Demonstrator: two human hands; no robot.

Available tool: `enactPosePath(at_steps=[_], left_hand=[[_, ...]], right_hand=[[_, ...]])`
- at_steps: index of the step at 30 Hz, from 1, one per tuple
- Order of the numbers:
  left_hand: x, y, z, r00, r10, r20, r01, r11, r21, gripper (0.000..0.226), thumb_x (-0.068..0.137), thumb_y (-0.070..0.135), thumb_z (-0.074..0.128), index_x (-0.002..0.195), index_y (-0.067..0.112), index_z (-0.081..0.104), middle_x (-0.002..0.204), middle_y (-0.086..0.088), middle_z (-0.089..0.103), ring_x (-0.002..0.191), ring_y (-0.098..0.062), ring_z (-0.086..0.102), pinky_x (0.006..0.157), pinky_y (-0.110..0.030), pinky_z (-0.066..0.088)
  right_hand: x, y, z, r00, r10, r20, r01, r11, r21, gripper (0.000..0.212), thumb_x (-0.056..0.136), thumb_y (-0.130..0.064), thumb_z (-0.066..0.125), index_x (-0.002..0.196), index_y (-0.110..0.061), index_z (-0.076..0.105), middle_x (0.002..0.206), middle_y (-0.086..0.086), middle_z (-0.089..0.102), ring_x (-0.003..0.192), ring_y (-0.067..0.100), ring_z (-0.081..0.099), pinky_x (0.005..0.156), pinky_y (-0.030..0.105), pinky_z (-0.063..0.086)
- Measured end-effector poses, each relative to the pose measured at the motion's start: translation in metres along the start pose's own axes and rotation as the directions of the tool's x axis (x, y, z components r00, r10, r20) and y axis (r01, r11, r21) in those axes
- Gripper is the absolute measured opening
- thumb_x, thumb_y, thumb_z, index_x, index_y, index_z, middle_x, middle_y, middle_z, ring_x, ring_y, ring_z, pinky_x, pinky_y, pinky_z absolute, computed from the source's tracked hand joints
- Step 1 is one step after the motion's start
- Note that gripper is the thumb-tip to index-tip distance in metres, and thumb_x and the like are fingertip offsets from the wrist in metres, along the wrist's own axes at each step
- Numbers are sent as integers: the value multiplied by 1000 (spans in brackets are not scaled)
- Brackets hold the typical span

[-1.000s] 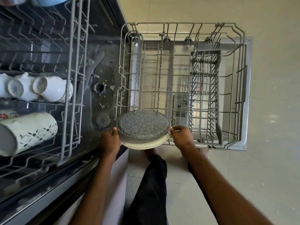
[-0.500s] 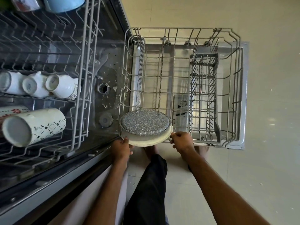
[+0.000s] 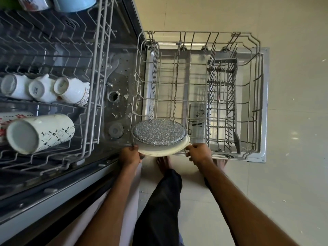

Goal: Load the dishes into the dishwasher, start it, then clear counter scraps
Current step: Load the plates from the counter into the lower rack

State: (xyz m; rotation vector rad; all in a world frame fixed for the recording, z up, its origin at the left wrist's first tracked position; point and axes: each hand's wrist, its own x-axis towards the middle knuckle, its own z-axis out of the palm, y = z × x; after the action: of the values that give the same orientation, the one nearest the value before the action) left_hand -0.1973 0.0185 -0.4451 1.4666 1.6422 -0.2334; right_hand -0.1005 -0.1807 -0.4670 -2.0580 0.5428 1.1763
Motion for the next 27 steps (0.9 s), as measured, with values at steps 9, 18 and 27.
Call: enactPosePath(at_steps=[9,18,27], left_hand=[[-2,-8,6,999,-12,37,14,999,-52,23,100,17,57,106,-4,63,98,-23,70,43,-14,49,26,-14,26],[-5,-5,2,990,-106,89,117,985,-127,33,104,20,45,112,-9,59,89,-24,67,24,-4,42,26,-12,23],[-10,-17,-8,985,-140,100,150,983,-109,44,108,33,33,121,-1,58,79,-10,65,25,-3,46,24,-12,22]], right_hand=[[5,2,6,999,-53,1,53,998,-39,27,92,-36,65,74,-17,69,76,2,74,73,23,69,77,44,59],[4,-2,6,999,-40,7,40,998,-53,33,96,-39,59,76,-14,69,75,3,74,67,20,66,74,41,58],[-7,-2,1,1000,3,-11,-3,1000,6,46,99,-46,47,81,-9,69,76,9,73,59,22,62,59,34,51]])
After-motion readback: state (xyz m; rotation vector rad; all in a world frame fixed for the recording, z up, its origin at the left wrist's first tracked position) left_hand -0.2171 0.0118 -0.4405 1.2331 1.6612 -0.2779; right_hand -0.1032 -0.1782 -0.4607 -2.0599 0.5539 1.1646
